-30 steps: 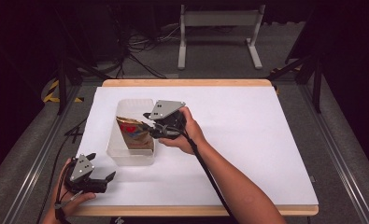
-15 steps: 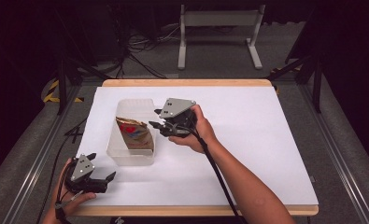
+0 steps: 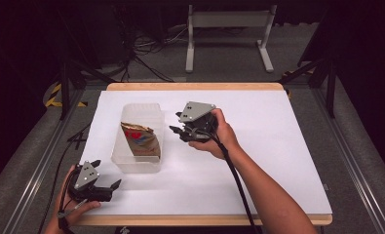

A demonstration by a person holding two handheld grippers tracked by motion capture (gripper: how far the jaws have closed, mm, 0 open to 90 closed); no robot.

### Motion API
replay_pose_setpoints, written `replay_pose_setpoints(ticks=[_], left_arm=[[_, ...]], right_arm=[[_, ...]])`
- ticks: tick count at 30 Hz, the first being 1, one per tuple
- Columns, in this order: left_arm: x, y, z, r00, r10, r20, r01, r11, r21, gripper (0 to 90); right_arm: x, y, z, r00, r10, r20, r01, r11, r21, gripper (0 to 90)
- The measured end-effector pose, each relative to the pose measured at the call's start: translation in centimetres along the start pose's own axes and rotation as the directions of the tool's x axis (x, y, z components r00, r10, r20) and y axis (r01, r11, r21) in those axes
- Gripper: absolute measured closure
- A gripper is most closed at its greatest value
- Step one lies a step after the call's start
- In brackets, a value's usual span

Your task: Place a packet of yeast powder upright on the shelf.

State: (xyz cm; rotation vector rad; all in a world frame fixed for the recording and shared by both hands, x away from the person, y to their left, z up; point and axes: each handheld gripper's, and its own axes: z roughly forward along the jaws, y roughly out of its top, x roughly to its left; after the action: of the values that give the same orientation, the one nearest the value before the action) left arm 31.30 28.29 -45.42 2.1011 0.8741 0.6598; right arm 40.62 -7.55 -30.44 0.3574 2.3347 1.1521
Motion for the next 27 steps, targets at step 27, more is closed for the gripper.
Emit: replay_pose_setpoints(ticks=[27], left_arm=[[-0.2, 0.0, 0.2, 1.0000, 0.004, 0.001, -0.004, 1.0000, 0.008, 4.2]], right_arm=[[-2.0, -5.7, -2.5, 0.9968, 0.007, 0.079, -0.019, 0.988, 0.153, 37.9]])
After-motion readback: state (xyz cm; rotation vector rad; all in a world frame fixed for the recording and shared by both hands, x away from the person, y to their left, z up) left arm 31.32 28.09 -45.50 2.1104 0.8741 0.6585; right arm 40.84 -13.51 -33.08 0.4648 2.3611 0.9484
